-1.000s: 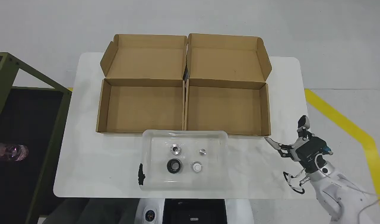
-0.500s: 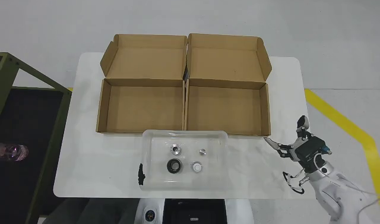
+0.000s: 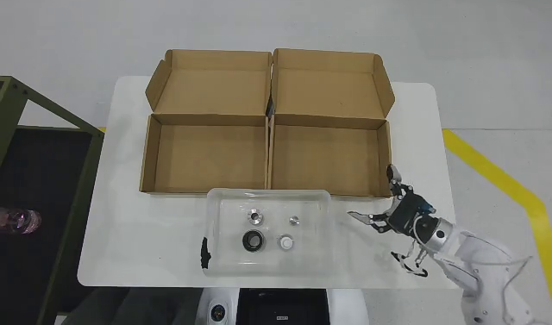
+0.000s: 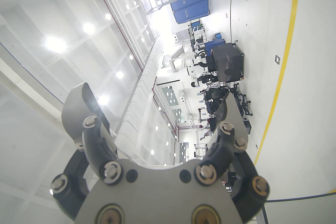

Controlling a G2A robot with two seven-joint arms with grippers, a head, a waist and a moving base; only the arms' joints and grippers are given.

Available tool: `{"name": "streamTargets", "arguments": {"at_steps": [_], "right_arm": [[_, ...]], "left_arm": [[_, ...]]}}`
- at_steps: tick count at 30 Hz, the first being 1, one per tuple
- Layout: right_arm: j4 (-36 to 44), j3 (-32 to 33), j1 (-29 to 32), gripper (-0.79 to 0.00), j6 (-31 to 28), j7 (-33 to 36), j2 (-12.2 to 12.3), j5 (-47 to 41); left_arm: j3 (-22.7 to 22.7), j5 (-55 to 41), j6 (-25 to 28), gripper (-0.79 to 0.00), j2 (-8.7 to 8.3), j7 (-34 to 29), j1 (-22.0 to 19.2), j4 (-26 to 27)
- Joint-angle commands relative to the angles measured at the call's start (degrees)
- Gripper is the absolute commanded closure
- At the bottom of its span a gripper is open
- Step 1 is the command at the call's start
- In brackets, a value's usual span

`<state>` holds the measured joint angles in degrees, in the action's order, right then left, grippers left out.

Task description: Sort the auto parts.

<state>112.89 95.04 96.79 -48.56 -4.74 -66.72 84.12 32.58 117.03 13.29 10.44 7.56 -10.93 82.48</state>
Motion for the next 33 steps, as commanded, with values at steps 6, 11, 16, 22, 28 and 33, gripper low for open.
{"name": "streamTargets", "arguments": {"at_steps": [6,11,16,22,28,33], "right_arm": [[0.30,-6.26,-5.93,-0.785,-5.21,6.36,0.27,-2.52],[1.45,-10.21,-8.13,-0.785,-8.21,10.73,0.48,-3.99],[4.19,-14.55,-8.98,-0.785,-9.44,16.23,0.99,-2.99],[5.30,-19.99,-10.18,-0.785,-9.44,20.21,1.93,-4.19],[3.94,-25.03,-12.58,-0.785,-9.44,23.48,2.72,-5.93],[2.49,-28.14,-14.58,-0.785,-9.44,25.32,3.09,-7.53]], "left_arm": [[0.00,0.00,0.00,-0.785,0.00,0.00,0.00,0.00],[0.00,0.00,0.00,-0.785,0.00,0.00,0.00,0.00],[0.00,0.00,0.00,-0.785,0.00,0.00,0.00,0.00],[0.00,0.00,0.00,-0.785,0.00,0.00,0.00,0.00],[0.00,0.00,0.00,-0.785,0.00,0.00,0.00,0.00],[0.00,0.00,0.00,-0.785,0.00,0.00,0.00,0.00]]}}
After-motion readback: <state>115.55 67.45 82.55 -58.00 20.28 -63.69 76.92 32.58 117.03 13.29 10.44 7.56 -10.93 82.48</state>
